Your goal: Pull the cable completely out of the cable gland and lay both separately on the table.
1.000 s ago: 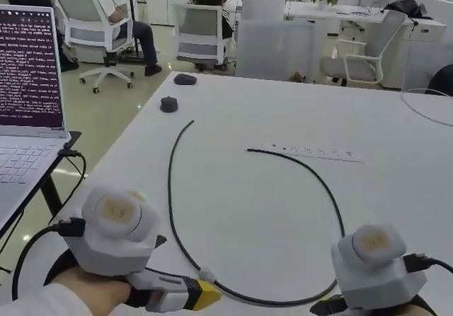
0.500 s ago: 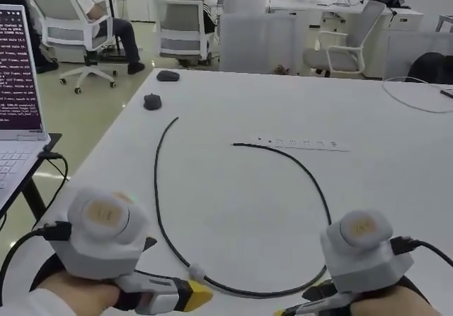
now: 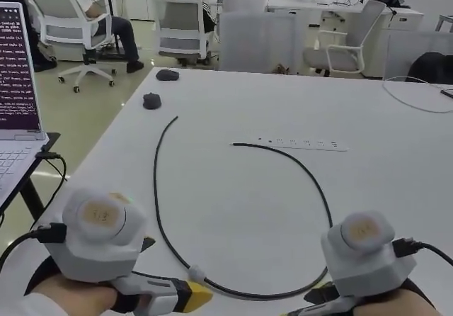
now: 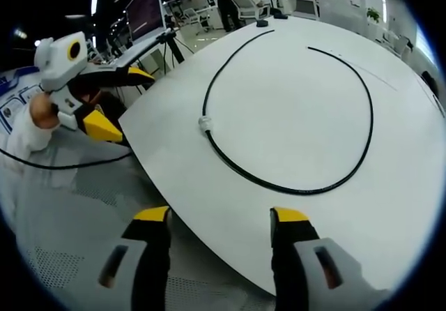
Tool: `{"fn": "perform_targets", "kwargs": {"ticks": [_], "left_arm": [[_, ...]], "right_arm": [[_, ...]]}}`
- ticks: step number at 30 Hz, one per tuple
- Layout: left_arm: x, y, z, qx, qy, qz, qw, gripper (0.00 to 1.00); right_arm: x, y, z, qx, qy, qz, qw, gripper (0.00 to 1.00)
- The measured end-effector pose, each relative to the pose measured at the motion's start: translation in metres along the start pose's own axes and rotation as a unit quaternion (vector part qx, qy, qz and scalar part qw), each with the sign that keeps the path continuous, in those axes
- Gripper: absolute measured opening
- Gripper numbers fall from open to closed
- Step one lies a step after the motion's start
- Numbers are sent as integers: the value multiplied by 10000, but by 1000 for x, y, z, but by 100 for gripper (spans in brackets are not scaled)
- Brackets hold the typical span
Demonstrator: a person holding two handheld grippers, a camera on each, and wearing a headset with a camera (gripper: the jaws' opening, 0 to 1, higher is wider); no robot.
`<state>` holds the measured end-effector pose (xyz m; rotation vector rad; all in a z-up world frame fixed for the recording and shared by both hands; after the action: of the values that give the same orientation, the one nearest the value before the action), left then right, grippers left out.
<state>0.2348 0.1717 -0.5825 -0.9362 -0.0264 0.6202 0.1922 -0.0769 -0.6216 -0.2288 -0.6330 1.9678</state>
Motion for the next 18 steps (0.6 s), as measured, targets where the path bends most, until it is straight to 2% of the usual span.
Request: {"fn": "perform_targets", "kwargs": {"ticks": [13,18], "left_arm": [[2,1,1,10,-39,102,9999,78],[3,0,2,-31,-36,130,9999,78]], "right_arm": [[0,-1,-1,20,25,85,10000,58],[2,-6,-1,-35,64,276,9996,55]]}}
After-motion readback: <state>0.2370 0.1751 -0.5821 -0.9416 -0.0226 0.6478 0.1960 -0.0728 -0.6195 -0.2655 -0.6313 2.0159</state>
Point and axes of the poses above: the centre of the closed fingertips' face, and the gripper's own axes: z roughly backward along the fingers, x roughly to its left, y roughly out of its underside, the point moved 10 cm from there along z, roughly backward along the fingers, and after that the axes turned 12 degrees about y, right-handed, at the moved point
